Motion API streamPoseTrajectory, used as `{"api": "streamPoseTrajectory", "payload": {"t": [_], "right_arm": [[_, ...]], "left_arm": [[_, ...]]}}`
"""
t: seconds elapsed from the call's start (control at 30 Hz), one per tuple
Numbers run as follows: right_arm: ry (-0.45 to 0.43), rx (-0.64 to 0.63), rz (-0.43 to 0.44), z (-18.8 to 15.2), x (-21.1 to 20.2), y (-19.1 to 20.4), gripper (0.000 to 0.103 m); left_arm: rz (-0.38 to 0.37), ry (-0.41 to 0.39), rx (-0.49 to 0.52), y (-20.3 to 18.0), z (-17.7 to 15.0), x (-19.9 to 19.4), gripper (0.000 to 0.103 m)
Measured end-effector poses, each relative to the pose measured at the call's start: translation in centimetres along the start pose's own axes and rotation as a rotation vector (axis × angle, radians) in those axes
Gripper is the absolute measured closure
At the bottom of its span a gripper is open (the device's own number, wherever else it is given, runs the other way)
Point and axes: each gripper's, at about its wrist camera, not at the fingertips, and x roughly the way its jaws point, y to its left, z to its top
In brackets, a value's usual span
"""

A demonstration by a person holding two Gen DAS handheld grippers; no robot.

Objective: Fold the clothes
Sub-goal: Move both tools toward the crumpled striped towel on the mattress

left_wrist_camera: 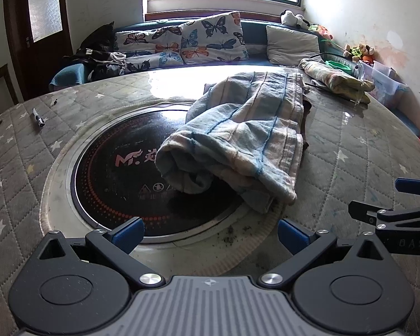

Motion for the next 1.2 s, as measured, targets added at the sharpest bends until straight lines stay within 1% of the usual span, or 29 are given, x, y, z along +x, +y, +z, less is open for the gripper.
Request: {"api": "streamPoseTrajectory", "payload": {"t": [0.43, 0.57, 0.63, 0.73, 0.77, 0.83, 0.87, 0.9, 0.93, 1.0, 1.07, 1.2], "right_arm": [[-0.007, -0.015, -0.002, 1.5, 1.0, -0.3, 0.007], [-0.004, -0.020, 0.001, 1.8, 1.4, -0.3, 0.007], [-0.001, -0.021, 0.003, 1.9, 1.6, -0.3, 0.008], [-0.001, -0.021, 0.001, 2.1, 1.8, -0.4, 0.009], [-0.003, -0.021, 0.000, 2.2, 1.8, -0.5, 0.009], [-0.004, -0.024, -0.003, 2.4, 2.0, -0.6, 0.009], [-0.004, -0.026, -0.004, 2.5, 2.0, -0.6, 0.010], [-0.003, -0.027, -0.006, 2.6, 2.1, -0.7, 0.010], [-0.003, -0.028, -0.008, 2.7, 2.2, -0.8, 0.010], [-0.002, -0.028, -0.012, 2.9, 2.4, -1.0, 0.011], [-0.002, -0.026, -0.014, 3.2, 2.6, -1.2, 0.012], [-0.007, -0.020, -0.015, 3.6, 2.9, -1.5, 0.012]], "left_arm": [[-0.027, 0.006, 0.031, -0.7, 0.6, 0.9, 0.000], [-0.036, 0.006, 0.037, -0.9, 0.8, 1.1, 0.001], [-0.045, 0.006, 0.041, -1.0, 0.9, 1.1, 0.004], [-0.060, 0.015, 0.046, -1.1, 0.8, 1.2, 0.015], [-0.066, 0.017, 0.047, -1.2, 0.8, 1.2, 0.022], [-0.086, 0.015, 0.046, -1.3, 0.8, 1.1, 0.029], [-0.097, 0.014, 0.045, -1.4, 0.8, 1.1, 0.036], [-0.110, 0.012, 0.046, -1.4, 0.9, 1.0, 0.042], [-0.125, 0.011, 0.049, -1.5, 1.0, 1.0, 0.044], [-0.156, 0.009, 0.054, -1.6, 1.2, 1.0, 0.057], [-0.193, 0.008, 0.057, -1.8, 1.5, 1.0, 0.065], [-0.254, 0.001, 0.062, -2.3, 2.3, 1.1, 0.064]]}}
